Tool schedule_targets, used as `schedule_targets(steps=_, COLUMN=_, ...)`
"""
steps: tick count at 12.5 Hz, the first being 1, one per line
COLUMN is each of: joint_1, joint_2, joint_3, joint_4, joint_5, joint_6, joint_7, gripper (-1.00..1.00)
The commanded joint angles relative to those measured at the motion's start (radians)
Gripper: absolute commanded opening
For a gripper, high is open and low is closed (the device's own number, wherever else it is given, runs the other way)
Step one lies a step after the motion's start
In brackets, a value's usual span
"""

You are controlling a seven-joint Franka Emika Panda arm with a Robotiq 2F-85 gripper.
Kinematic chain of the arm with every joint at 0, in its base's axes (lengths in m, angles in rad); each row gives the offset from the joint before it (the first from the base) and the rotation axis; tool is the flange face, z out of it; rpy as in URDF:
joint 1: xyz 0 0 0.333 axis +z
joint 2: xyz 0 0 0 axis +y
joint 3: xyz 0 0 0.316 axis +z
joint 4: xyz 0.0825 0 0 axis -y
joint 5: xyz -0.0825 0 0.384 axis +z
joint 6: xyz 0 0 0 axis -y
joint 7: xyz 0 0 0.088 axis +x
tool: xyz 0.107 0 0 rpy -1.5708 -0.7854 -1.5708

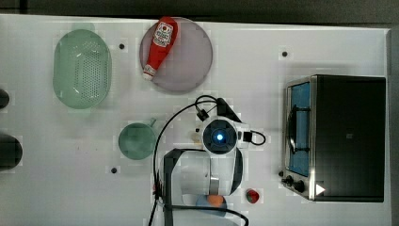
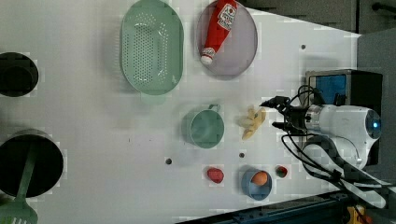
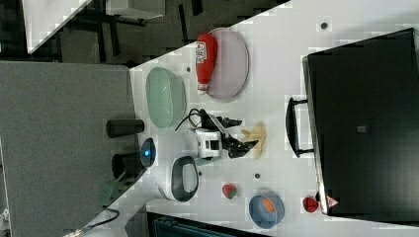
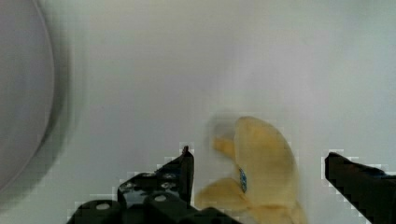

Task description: Pick Banana and place it in mug.

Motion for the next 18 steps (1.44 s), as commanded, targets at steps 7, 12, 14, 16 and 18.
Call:
schedule_targets(steps=7, joint_1=0.015, joint_2=0.081, joint_3=0.014, joint_4=-0.007, joint_5=0.005, joint_6=0.035, joint_7=-0.008, gripper=-0.50)
schedule_targets(steps=12, joint_1=0.015, joint_2=-0.030, joint_3=0.014, joint_4=0.002, joint_5=0.005, joint_6=0.029, joint_7=-0.008, gripper=-0.53)
schedule_targets(steps=14, joint_1=0.016, joint_2=-0.146, joint_3=0.015, joint_4=0.008, joint_5=0.005, joint_6=-0.030, joint_7=-0.008, gripper=-0.53)
schedule_targets(steps=16, joint_1=0.019, joint_2=-0.310, joint_3=0.026, joint_4=0.037, joint_5=0.005, joint_6=-0.219, joint_7=-0.008, gripper=-0.53)
schedule_targets(steps=18, joint_1=0.019, joint_2=-0.425, joint_3=0.036, joint_4=0.080, joint_5=0.005, joint_6=-0.464, joint_7=-0.008, gripper=-0.53)
